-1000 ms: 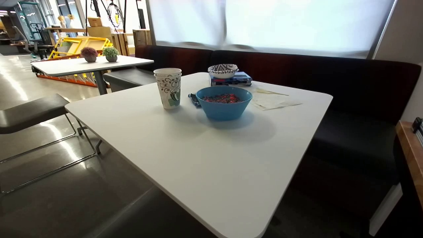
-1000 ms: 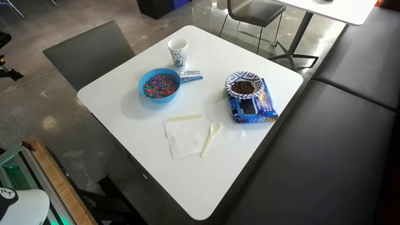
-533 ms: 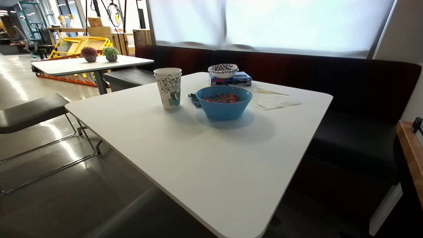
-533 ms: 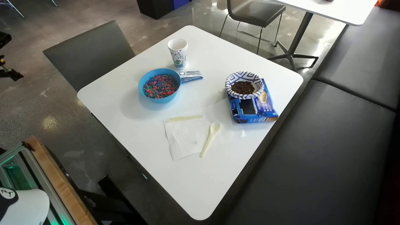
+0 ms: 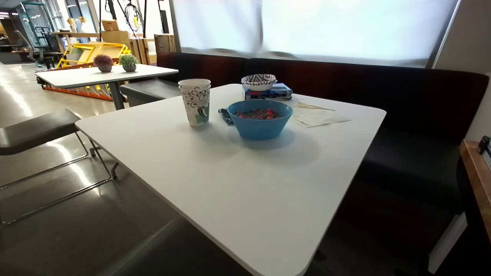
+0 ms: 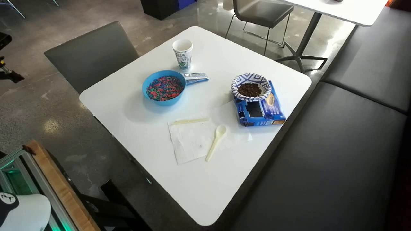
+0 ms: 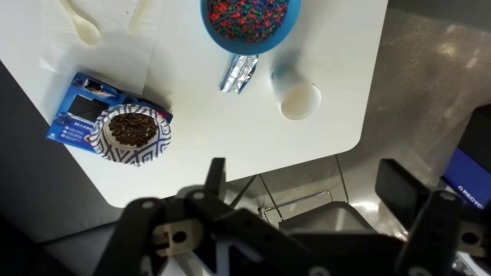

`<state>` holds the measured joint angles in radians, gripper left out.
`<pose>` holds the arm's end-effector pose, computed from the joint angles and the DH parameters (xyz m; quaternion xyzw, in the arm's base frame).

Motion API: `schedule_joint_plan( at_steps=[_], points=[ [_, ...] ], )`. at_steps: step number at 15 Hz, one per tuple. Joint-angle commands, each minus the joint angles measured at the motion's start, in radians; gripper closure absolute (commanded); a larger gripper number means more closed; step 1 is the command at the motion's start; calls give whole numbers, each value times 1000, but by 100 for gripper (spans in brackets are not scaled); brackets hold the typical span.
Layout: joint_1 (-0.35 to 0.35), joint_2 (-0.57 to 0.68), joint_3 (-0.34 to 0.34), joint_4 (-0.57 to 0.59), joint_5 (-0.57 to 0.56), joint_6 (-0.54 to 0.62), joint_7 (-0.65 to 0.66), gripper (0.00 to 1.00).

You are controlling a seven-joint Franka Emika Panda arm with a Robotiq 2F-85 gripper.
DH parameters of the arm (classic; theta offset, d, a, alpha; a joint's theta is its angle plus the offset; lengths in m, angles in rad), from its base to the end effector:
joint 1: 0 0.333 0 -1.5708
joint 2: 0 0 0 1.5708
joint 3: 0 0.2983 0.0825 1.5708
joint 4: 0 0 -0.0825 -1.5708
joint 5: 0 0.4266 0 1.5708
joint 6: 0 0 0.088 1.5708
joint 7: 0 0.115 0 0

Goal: Move the blue plastic to the right

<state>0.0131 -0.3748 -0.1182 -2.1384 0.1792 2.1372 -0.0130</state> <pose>0.5241 -0.0521 0.5648 -0.9744 0.0782 -0.1885 0.0940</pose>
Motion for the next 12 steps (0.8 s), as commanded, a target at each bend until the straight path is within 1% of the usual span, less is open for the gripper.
schedule_joint_plan(
  at_steps=[1, 4, 5, 8, 12],
  points=[
    [-19, 178, 16, 93, 6, 59, 11, 0],
    [-28, 301, 22, 131, -24, 124, -5, 0],
    [-31, 338, 20, 141, -21, 163, -12, 0],
    [-43, 439, 18, 182, 23, 250, -38, 0],
    [-55, 553, 36, 234, 54, 340, 13, 0]
  ],
)
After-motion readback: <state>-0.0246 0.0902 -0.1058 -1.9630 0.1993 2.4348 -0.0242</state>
